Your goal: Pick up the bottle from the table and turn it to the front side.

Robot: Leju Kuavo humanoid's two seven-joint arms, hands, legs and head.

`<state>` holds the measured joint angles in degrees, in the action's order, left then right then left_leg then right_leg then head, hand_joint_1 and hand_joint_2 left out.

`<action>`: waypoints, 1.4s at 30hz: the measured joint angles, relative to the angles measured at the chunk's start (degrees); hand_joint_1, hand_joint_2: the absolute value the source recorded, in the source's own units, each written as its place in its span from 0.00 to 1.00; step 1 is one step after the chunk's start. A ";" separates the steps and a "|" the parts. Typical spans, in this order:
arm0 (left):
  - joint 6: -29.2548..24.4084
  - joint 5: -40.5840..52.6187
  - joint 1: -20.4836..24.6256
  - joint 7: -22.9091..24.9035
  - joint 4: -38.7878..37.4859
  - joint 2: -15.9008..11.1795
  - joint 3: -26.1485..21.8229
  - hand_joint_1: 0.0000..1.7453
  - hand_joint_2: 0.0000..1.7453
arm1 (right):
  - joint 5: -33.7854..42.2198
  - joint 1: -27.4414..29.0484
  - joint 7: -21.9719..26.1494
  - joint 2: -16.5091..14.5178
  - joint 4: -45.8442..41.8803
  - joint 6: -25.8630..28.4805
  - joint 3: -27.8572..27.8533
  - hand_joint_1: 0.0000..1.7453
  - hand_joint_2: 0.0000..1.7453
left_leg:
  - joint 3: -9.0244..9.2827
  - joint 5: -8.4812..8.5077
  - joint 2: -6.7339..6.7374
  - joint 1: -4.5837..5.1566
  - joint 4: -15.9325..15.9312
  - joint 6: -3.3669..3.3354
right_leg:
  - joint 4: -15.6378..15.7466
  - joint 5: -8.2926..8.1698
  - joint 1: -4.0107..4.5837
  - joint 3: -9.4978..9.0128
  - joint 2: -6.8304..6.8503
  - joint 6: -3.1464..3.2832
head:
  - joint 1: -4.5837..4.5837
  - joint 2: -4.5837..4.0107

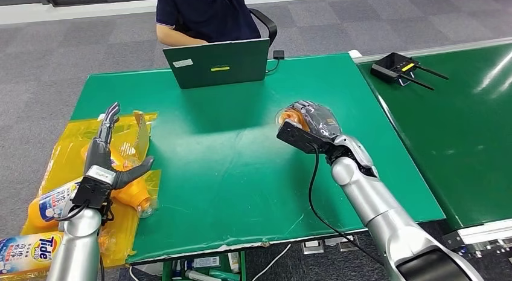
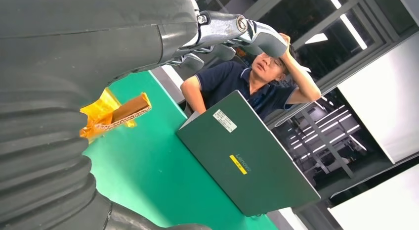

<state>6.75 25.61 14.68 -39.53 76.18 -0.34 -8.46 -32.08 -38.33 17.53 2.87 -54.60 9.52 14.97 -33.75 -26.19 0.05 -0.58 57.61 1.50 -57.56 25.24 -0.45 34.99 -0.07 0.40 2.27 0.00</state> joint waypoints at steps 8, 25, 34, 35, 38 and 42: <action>0.36 -0.60 1.22 -0.12 -2.43 1.07 1.27 0.00 1.00 | 0.75 -0.63 -2.05 -1.60 -4.00 -0.22 0.00 1.00 1.00 | 0.00 0.00 0.00 0.00 0.00 -0.01 | 0.00 -0.01 -0.01 0.00 -0.01 -0.01 | 0.00 -0.01; -2.29 -4.98 3.64 -0.64 -10.38 1.85 5.43 0.00 1.00 | 2.15 -8.41 -2.81 -6.01 -5.29 -1.22 0.02 1.00 1.00 | -0.01 0.02 -0.01 0.00 0.00 -0.01 | -0.01 -0.04 -0.01 0.00 0.00 -0.02 | -0.01 -0.01; -2.16 -6.17 4.41 -0.65 -12.62 2.38 7.52 0.00 1.00 | 2.52 -10.66 -2.94 -7.91 -5.31 -1.24 0.04 1.00 1.00 | -0.01 0.02 -0.01 0.00 0.01 -0.01 | -0.01 -0.04 -0.01 0.00 -0.01 -0.02 | 0.00 -0.01; -2.16 -6.19 4.43 -0.66 -12.79 2.49 7.65 0.00 1.00 | 2.53 -10.82 -2.94 -8.05 -5.31 -1.24 0.04 1.00 1.00 | -0.01 0.02 -0.01 0.00 0.01 -0.01 | -0.01 -0.04 -0.01 0.00 -0.01 -0.02 | 0.00 -0.01; -2.21 -6.33 4.50 -0.69 -13.28 2.63 7.93 0.00 1.00 | 2.60 -11.03 -2.95 -8.32 -5.31 -1.24 0.04 1.00 1.00 | -0.01 0.02 -0.01 0.00 0.01 -0.01 | -0.01 -0.04 -0.01 0.00 -0.01 -0.02 | 0.00 0.00; -4.48 -6.97 4.62 -0.70 -13.85 2.75 8.34 0.00 1.00 | 3.57 -11.11 -2.84 -8.66 -5.34 -1.51 0.05 1.00 1.00 | -0.01 0.02 0.00 0.00 0.01 -0.01 | -0.01 -0.04 -0.01 0.00 -0.01 -0.02 | 0.00 -0.01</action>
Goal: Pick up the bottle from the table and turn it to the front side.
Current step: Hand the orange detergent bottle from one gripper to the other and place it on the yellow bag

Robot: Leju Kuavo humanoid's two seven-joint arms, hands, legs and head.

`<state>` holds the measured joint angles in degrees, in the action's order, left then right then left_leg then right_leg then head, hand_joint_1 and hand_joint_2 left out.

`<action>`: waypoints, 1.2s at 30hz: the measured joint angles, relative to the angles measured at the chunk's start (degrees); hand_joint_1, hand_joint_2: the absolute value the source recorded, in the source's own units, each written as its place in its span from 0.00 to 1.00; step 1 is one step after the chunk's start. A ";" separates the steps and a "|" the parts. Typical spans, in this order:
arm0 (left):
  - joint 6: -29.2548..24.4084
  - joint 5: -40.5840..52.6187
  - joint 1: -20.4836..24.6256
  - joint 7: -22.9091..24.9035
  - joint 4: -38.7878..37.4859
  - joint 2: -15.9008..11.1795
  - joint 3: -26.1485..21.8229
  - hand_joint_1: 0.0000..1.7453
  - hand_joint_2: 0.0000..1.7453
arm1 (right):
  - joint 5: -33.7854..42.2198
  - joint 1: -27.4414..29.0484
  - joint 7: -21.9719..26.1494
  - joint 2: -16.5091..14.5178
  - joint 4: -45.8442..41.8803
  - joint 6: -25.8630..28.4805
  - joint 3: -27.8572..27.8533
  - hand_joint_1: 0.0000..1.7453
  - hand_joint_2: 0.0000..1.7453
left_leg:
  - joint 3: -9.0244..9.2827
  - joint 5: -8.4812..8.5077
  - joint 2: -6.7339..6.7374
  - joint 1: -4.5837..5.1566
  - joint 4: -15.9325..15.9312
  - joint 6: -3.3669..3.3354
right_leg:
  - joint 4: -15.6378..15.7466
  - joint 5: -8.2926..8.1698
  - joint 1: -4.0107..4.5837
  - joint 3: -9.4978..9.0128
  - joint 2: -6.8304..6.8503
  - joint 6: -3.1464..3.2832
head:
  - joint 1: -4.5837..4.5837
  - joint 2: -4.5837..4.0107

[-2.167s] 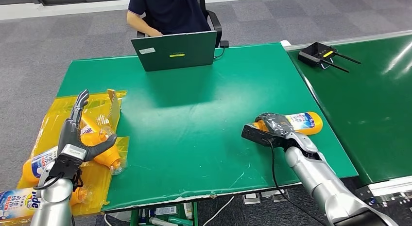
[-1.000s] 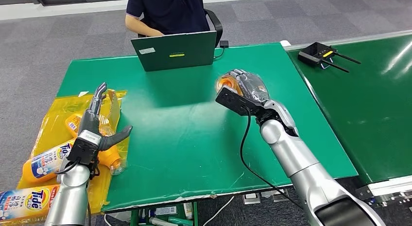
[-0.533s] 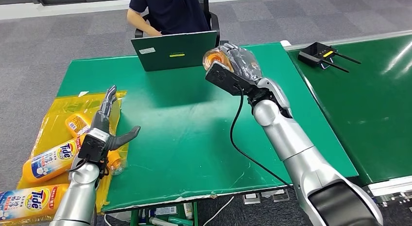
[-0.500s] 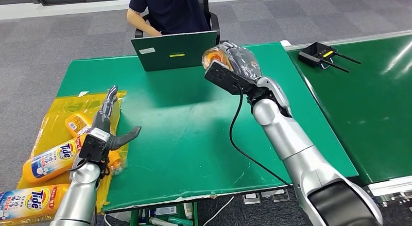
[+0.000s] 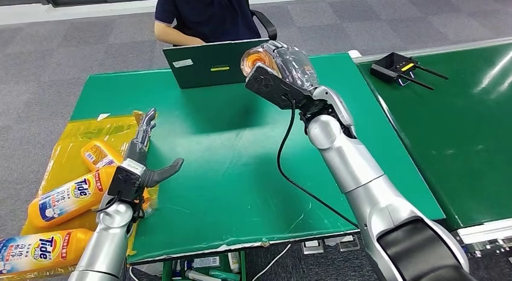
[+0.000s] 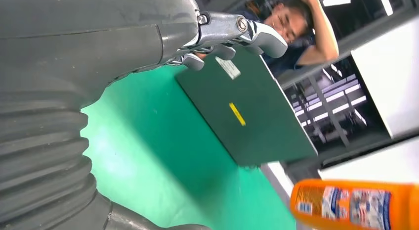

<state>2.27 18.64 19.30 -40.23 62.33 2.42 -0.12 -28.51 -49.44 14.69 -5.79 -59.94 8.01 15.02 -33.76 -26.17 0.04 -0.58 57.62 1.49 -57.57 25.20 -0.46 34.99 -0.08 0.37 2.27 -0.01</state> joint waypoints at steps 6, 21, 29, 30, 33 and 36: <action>-7.78 -3.43 0.57 -0.01 -0.76 0.28 2.48 0.00 1.00 | 2.82 -0.03 0.77 -1.49 -0.42 -0.73 0.24 1.00 1.00 | 0.00 0.00 0.00 0.00 0.00 0.00 | 0.00 0.00 0.00 0.00 0.00 0.00 | 0.00 0.00; -14.75 -7.88 4.97 -0.01 -2.46 1.21 9.74 0.00 1.00 | 7.82 1.48 2.27 -5.74 -3.27 -1.46 2.37 1.00 1.00 | 0.00 0.00 0.00 0.00 0.01 0.00 | 0.00 0.00 0.00 0.00 0.00 0.00 | 0.00 0.01; -14.83 -7.93 5.90 -0.01 -3.23 1.56 10.61 0.00 1.00 | 8.49 1.49 2.25 -6.63 -3.57 -1.80 2.82 1.00 1.00 | 0.00 0.00 0.00 0.00 0.01 0.00 | 0.00 0.00 0.00 0.00 0.00 0.00 | 0.00 0.01; -14.88 -7.93 5.99 -0.01 -3.31 1.63 10.66 0.00 1.00 | 8.68 1.49 2.26 -6.78 -3.57 -1.86 2.84 1.00 1.00 | 0.00 0.00 0.00 0.00 0.01 0.00 | 0.00 0.00 0.00 0.00 0.00 0.00 | 0.00 0.01; -15.26 -7.93 6.39 -0.01 -3.67 1.82 10.85 0.00 1.00 | 9.35 1.48 2.26 -7.38 -3.57 -2.05 2.99 1.00 1.00 | 0.00 0.00 0.00 0.00 0.01 0.00 | 0.00 0.00 0.00 0.00 0.00 0.00 | 0.00 0.00; -15.48 -7.95 6.98 -0.01 -4.33 2.11 11.14 0.00 1.00 | 9.98 1.48 2.26 -8.05 -3.57 -2.31 3.31 1.00 1.00 | 0.01 0.00 0.00 0.00 0.01 0.00 | 0.00 0.00 0.01 0.00 0.00 0.00 | 0.00 0.00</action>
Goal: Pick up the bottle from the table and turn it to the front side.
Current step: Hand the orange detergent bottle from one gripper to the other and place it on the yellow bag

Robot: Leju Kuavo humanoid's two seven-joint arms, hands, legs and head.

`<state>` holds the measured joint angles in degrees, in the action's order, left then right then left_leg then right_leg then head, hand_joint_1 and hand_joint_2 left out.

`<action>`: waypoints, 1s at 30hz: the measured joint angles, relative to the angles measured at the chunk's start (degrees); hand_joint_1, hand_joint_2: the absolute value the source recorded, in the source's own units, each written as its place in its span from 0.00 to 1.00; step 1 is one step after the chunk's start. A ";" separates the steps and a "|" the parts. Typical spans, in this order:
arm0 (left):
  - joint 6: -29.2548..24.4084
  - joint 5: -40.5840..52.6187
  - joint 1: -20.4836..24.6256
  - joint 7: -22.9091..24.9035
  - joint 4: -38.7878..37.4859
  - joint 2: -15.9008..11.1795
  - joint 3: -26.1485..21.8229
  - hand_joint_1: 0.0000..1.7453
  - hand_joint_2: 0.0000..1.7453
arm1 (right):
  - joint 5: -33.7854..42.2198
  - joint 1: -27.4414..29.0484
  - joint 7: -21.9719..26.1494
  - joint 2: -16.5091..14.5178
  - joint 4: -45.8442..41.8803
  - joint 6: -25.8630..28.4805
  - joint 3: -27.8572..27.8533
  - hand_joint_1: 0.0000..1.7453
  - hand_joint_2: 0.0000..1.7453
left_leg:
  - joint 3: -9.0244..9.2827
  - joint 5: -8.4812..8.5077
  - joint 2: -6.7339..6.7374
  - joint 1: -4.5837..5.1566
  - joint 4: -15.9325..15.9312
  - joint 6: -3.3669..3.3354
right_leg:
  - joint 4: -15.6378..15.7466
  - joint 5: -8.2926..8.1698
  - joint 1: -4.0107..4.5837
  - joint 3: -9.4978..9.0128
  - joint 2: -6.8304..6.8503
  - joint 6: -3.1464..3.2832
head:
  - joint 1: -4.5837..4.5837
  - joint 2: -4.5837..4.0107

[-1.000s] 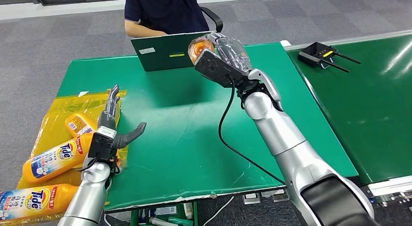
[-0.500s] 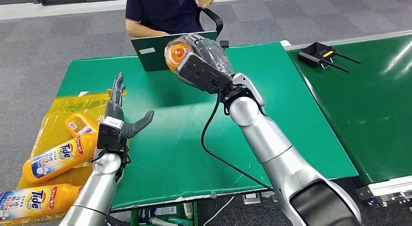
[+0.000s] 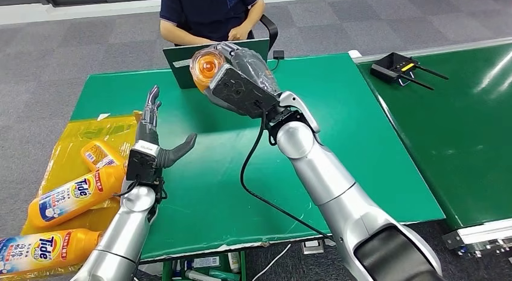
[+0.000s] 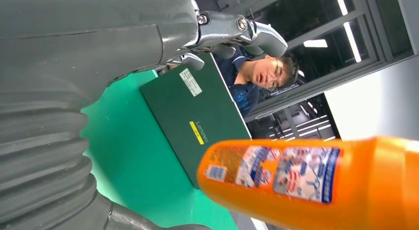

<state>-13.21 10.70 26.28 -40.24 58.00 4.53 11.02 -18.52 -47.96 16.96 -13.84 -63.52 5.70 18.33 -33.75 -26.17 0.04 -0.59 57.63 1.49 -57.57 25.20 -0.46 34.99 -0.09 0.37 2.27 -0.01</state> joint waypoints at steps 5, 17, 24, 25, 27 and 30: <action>0.54 -0.45 1.33 0.00 -1.71 0.94 1.00 0.00 1.00 | 0.35 0.03 -0.13 -0.41 -0.20 0.44 0.69 1.00 1.00 | -0.01 0.00 -0.01 0.01 0.00 0.00 | 0.00 0.00 0.00 0.00 0.03 0.00 | 0.00 0.01; 0.84 -0.74 3.35 0.00 -4.88 2.58 2.69 0.00 1.00 | 1.21 0.27 -0.19 -0.59 -1.09 0.67 0.82 1.00 1.00 | 0.00 0.00 0.02 0.01 0.02 0.00 | 0.00 -0.01 0.00 0.00 0.00 -0.01 | 0.00 0.01; 0.84 -1.14 4.76 0.00 -6.93 3.74 3.93 0.00 1.00 | 1.67 1.04 -0.21 -1.00 -1.82 0.75 0.88 1.00 1.00 | 0.00 0.00 0.02 0.02 0.02 0.00 | 0.00 -0.01 0.00 0.00 0.00 -0.01 | 0.00 0.01; 0.81 -1.18 4.86 0.00 -7.14 3.85 4.03 0.00 1.00 | 1.69 1.10 -0.21 -1.02 -1.90 0.76 0.88 1.00 1.00 | 0.00 0.00 0.02 0.02 0.02 0.00 | 0.00 -0.01 0.00 0.00 0.00 -0.01 | 0.00 0.01; 0.60 -1.28 4.99 0.00 -7.49 4.06 4.24 0.00 1.00 | 1.80 1.19 -0.21 -1.03 -1.98 0.77 0.88 1.00 1.00 | 0.00 0.00 0.02 0.02 0.02 0.00 | 0.00 -0.01 0.00 0.00 0.00 -0.01 | 0.00 0.01; 0.02 -1.44 5.15 0.00 -7.96 4.43 4.67 0.00 1.00 | 2.12 1.50 -0.17 -1.14 -1.99 0.86 0.88 1.00 1.00 | 0.00 0.00 0.01 0.02 0.02 0.00 | 0.00 -0.01 0.00 0.00 0.00 -0.01 | 0.00 0.01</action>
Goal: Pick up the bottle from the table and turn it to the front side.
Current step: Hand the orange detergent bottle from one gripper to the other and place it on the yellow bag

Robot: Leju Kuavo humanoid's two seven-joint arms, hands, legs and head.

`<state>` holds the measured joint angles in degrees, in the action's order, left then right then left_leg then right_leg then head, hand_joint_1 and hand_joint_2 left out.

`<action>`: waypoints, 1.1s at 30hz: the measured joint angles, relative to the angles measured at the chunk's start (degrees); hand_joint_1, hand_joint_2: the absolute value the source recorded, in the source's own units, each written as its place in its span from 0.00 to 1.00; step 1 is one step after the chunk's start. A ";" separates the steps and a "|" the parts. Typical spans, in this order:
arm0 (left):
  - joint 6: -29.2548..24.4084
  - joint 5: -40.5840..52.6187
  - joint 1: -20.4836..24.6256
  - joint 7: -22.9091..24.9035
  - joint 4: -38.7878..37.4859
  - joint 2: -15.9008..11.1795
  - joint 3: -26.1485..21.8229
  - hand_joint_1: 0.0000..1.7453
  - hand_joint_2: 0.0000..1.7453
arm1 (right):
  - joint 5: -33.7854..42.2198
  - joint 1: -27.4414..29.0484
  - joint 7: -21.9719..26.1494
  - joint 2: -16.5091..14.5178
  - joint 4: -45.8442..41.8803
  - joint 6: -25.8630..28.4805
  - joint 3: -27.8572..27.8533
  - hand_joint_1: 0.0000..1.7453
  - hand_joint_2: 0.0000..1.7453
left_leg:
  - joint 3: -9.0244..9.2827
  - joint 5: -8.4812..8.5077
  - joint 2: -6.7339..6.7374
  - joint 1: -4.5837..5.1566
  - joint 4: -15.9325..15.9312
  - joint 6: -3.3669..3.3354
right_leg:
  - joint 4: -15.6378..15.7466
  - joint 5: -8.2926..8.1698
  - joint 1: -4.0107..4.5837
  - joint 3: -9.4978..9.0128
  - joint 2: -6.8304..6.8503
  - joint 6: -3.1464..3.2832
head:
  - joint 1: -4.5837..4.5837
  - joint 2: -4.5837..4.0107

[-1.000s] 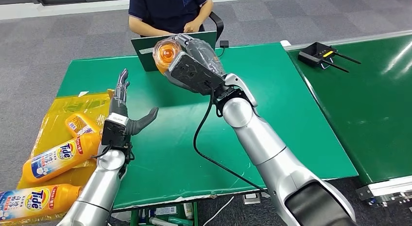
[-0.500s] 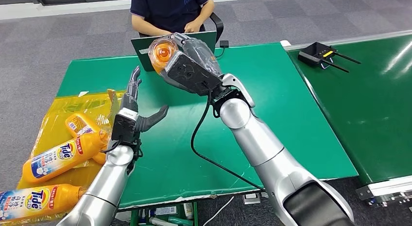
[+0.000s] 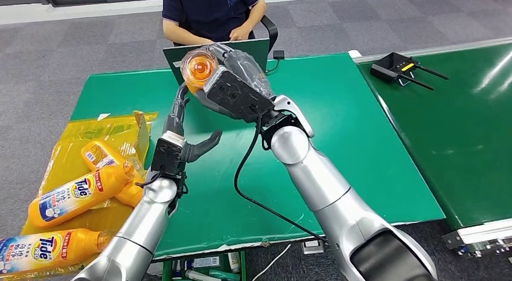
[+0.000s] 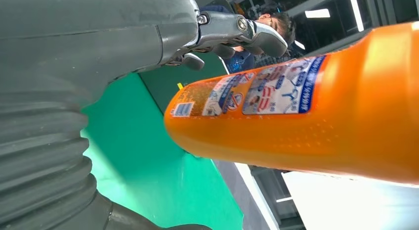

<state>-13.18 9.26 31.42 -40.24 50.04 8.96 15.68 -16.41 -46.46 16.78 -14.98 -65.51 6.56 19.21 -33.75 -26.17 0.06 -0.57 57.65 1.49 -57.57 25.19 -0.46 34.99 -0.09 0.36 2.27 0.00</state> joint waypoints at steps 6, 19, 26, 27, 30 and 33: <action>-0.43 -0.37 0.57 0.00 -0.87 0.71 0.61 0.00 1.00 | 0.49 0.75 0.10 -0.33 -0.02 0.26 0.00 1.00 1.00 | 0.00 0.00 0.00 0.00 0.00 0.00 | 0.00 0.00 0.00 0.00 0.00 0.00 | 0.00 0.00; -1.54 -0.98 1.56 0.00 -2.12 1.22 1.41 0.00 1.00 | 2.04 2.36 1.03 -0.85 -0.37 0.35 0.00 1.00 1.00 | -0.01 0.00 0.00 0.00 0.00 0.00 | 0.00 0.00 0.00 0.00 0.00 0.00 | 0.00 -0.01; -2.10 -1.55 2.82 0.00 -3.30 1.42 1.52 0.00 1.00 | 3.25 2.44 2.18 -2.28 -0.03 -0.45 0.00 1.00 1.00 | -0.01 0.00 -0.01 -0.01 0.00 0.00 | 0.00 0.00 0.01 0.00 0.01 0.00 | 0.00 0.00; -2.09 -1.57 2.90 0.00 -3.43 1.45 1.52 0.00 1.00 | 3.30 2.44 2.21 -2.42 0.09 -0.45 0.00 1.00 1.00 | -0.01 0.00 -0.01 -0.01 0.00 0.00 | 0.00 0.00 0.01 0.00 0.01 0.00 | 0.00 0.00; -2.09 -1.59 3.06 0.00 -3.76 1.52 1.54 0.00 1.00 | 3.42 2.43 2.21 -2.67 0.42 -0.45 0.00 1.00 1.00 | -0.01 0.00 -0.01 0.00 0.00 0.00 | 0.00 0.00 0.01 0.00 0.00 0.00 | 0.00 -0.01; -2.09 -1.60 3.26 0.00 -4.12 1.61 1.56 0.00 1.00 | 3.46 2.43 2.21 -2.80 0.63 -0.45 0.00 1.00 1.00 | -0.02 0.00 -0.01 0.00 0.00 0.00 | 0.00 0.00 0.00 0.00 0.01 0.00 | 0.00 0.00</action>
<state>-15.27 7.67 34.69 -40.24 45.92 10.57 17.25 -12.94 -44.02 18.99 -17.78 -64.88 6.11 19.21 -33.77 -26.17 0.04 -0.57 57.65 1.49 -57.57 25.19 -0.46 34.99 -0.08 0.36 2.27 0.00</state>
